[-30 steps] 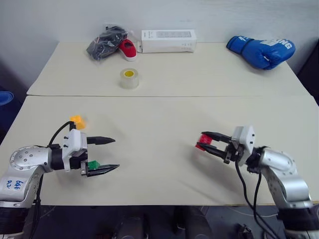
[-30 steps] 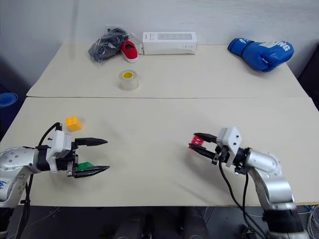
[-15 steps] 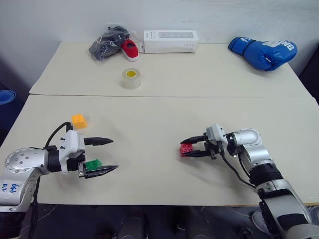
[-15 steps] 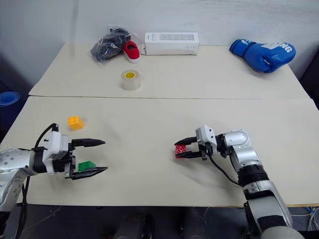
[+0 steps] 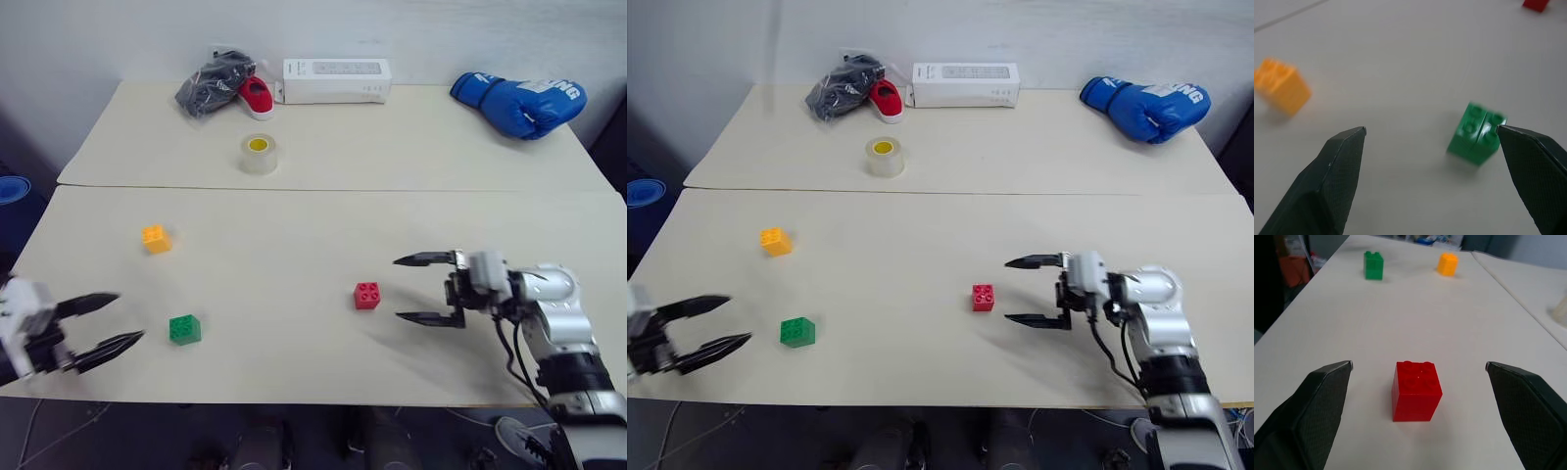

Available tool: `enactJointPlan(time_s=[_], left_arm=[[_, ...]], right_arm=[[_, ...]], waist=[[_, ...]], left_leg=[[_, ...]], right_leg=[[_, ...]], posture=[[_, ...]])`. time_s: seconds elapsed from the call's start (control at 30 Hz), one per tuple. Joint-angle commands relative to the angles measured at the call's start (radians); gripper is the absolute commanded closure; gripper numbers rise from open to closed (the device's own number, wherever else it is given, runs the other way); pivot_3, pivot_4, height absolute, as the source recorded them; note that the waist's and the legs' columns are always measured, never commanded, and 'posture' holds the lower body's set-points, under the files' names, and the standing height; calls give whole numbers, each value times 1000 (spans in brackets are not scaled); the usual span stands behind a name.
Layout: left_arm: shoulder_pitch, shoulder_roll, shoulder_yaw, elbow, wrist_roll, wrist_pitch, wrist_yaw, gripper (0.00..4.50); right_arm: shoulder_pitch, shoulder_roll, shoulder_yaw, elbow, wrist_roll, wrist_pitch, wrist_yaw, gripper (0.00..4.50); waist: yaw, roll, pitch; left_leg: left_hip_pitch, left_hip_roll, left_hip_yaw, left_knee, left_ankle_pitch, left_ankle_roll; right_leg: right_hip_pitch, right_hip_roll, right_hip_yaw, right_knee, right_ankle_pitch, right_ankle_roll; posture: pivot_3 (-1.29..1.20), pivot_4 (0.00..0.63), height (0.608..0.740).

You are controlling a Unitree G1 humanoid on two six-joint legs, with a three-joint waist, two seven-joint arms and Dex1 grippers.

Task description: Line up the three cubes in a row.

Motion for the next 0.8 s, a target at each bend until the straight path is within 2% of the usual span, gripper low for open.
enactJointPlan(time_s=[0.03,0.17,0.3,0.4,0.5,0.6,0.7,0.8], left_arm=[[46,44,60,127,54,-104,-58,0],[20,40,21,89,29,-105,-78,0],[-8,11,-103,-79,-1,-48,-92,0],[-69,-26,-202,-140,26,-72,-55,0],[-137,-54,-268,-148,40,-66,-15,0],[-198,-55,-354,-77,130,-149,-2,0],[-249,-54,-396,-13,148,-188,-17,626],[-270,-44,-422,9,156,-216,-40,1599]], right_arm=[[88,-118,-54,-61,129,95,54,30],[138,-108,-97,-92,129,42,42,30],[180,-73,-95,-221,157,71,0,30],[196,-49,-77,-325,177,124,-42,30],[205,-30,-63,-389,178,158,-70,30],[209,-10,-49,-410,165,164,-87,30],[214,-1,-56,-413,153,157,-102,0],[229,-5,-70,-421,152,154,-113,0]], waist=[[5,2,1],[4,-1,0],[4,1,0],[3,2,1],[1,1,1],[3,1,0],[3,1,0],[3,1,0]], left_leg=[[0,0,0,0,-1,1],[1,-1,0,0,-5,-2],[1,0,-1,0,-7,-6],[1,0,0,-1,-4,-1],[1,0,0,-1,-4,-1],[1,0,1,-1,-4,-1],[1,0,1,-1,-3,-1],[1,0,1,-1,-3,0]], right_leg=[[0,0,0,0,0,0],[0,-3,1,-4,0,0],[0,-3,1,-3,0,-1],[0,-2,1,-1,0,-1],[0,-1,1,0,0,0],[0,-1,1,1,0,0],[0,-1,1,1,0,0],[0,-1,1,1,0,0]], posture=[[0,150,740],[0,150,740],[0,150,740],[0,150,740],[0,150,740],[0,150,740],[0,150,740],[0,150,740]])
